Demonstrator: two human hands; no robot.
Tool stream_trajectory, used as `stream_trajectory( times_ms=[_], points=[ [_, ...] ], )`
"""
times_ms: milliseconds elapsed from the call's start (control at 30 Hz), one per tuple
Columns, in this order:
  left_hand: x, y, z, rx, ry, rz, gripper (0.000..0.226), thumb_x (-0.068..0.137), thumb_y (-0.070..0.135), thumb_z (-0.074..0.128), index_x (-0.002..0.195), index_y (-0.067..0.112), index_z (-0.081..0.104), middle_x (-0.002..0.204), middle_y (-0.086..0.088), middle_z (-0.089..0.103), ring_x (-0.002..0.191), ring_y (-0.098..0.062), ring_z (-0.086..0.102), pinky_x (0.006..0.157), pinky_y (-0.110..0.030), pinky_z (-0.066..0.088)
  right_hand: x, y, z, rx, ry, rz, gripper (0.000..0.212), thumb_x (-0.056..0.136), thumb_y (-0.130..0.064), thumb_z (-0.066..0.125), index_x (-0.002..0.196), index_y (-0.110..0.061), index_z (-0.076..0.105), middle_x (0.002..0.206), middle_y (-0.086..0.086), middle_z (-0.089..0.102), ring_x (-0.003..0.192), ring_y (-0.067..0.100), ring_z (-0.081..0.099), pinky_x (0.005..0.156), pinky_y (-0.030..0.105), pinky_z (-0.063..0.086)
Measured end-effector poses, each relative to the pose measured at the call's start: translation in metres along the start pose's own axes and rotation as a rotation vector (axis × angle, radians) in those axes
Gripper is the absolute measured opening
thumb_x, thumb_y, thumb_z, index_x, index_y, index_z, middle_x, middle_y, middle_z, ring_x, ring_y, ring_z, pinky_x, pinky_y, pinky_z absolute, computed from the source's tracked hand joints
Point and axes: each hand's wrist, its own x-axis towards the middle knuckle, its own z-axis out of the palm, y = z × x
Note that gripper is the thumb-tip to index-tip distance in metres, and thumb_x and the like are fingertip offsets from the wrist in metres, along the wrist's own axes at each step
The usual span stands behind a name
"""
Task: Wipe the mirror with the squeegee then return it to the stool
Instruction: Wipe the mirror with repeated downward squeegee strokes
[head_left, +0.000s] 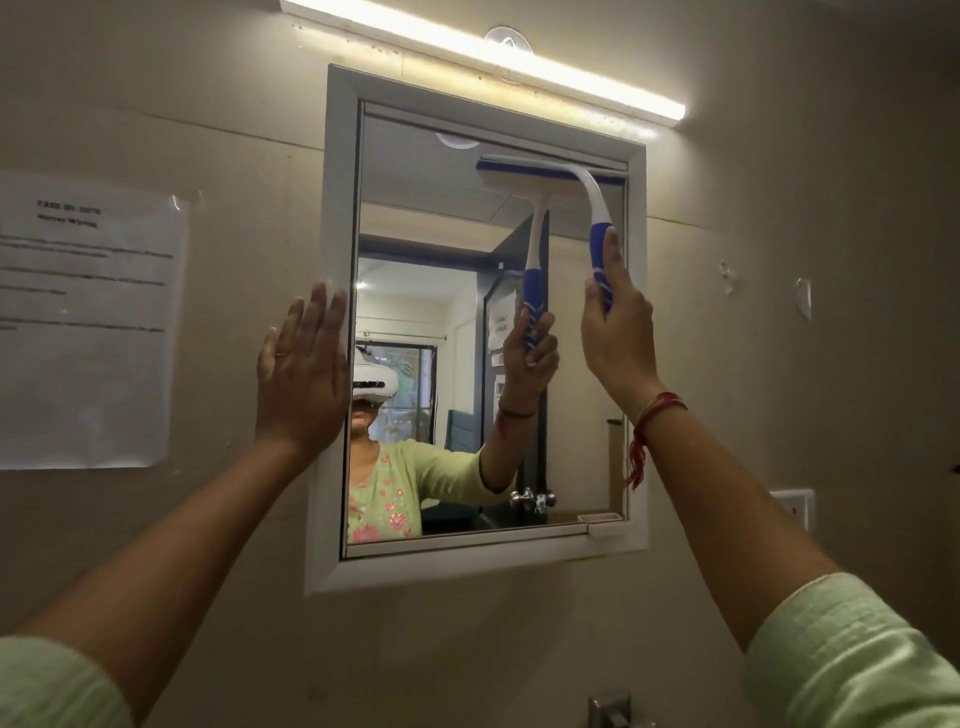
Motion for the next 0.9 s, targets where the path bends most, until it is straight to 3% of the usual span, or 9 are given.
stream_trajectory(
  times_ms=[233, 333, 533, 700, 800, 900],
  points=[
    [-0.001, 0.001, -0.002, -0.006, -0.012, -0.009, 0.054, 0.093, 0.026, 0.024, 0.147, 0.021, 0.016, 0.155, 0.001, 0.008, 0.143, -0.020, 0.009, 0.113, -0.049, 0.011, -0.040, 0.008, -0.001, 0.015, -0.012, 0.023, 0.055, 0.097, -0.015, 0.041, 0.145, -0.021, 0.015, 0.095, -0.002, 0.053, 0.064, 0.000, 0.051, 0.059, 0.002, 0.040],
    [0.000, 0.001, -0.002, -0.007, -0.011, -0.006, 0.054, 0.093, 0.026, 0.024, 0.147, 0.021, 0.015, 0.155, 0.001, 0.008, 0.143, -0.020, 0.008, 0.113, -0.049, 0.011, -0.017, 0.002, 0.002, 0.007, -0.007, 0.022, 0.055, 0.097, -0.015, 0.040, 0.146, -0.020, 0.014, 0.087, 0.002, 0.054, 0.061, 0.002, 0.050, 0.059, 0.007, 0.039],
    [-0.001, -0.001, 0.001, -0.006, 0.001, -0.009, 0.054, 0.093, 0.024, 0.025, 0.147, 0.022, 0.017, 0.155, 0.001, 0.009, 0.142, -0.018, 0.009, 0.113, -0.049, 0.013, -0.029, 0.007, 0.008, 0.002, -0.008, 0.042, 0.056, 0.098, -0.016, 0.039, 0.146, -0.024, 0.012, 0.110, 0.015, 0.060, 0.069, 0.000, 0.051, 0.064, 0.005, 0.041],
    [0.000, -0.003, 0.002, -0.026, 0.004, -0.006, 0.054, 0.094, 0.024, 0.025, 0.147, 0.023, 0.015, 0.155, 0.002, 0.009, 0.142, -0.016, 0.007, 0.113, -0.049, 0.014, -0.084, 0.015, 0.003, 0.035, -0.051, 0.031, 0.058, 0.097, -0.014, 0.040, 0.146, -0.025, 0.010, 0.108, 0.020, 0.057, 0.076, 0.016, 0.058, 0.071, 0.019, 0.046],
    [0.000, -0.003, 0.002, -0.025, 0.004, 0.002, 0.053, 0.094, 0.024, 0.025, 0.147, 0.022, 0.015, 0.156, 0.000, 0.010, 0.143, -0.018, 0.008, 0.113, -0.050, 0.015, -0.054, 0.010, 0.003, 0.016, -0.011, 0.023, 0.056, 0.097, -0.016, 0.040, 0.146, -0.021, 0.012, 0.097, 0.012, 0.058, 0.068, 0.003, 0.052, 0.063, 0.009, 0.041],
    [-0.001, -0.003, 0.002, -0.024, 0.000, -0.004, 0.054, 0.094, 0.025, 0.025, 0.147, 0.022, 0.014, 0.156, -0.001, 0.010, 0.143, -0.019, 0.009, 0.113, -0.051, 0.015, -0.034, 0.007, 0.003, -0.022, -0.006, 0.013, 0.055, 0.097, -0.018, 0.039, 0.146, -0.021, 0.013, 0.099, 0.009, 0.059, 0.066, -0.003, 0.050, 0.057, 0.003, 0.038]
  ],
)
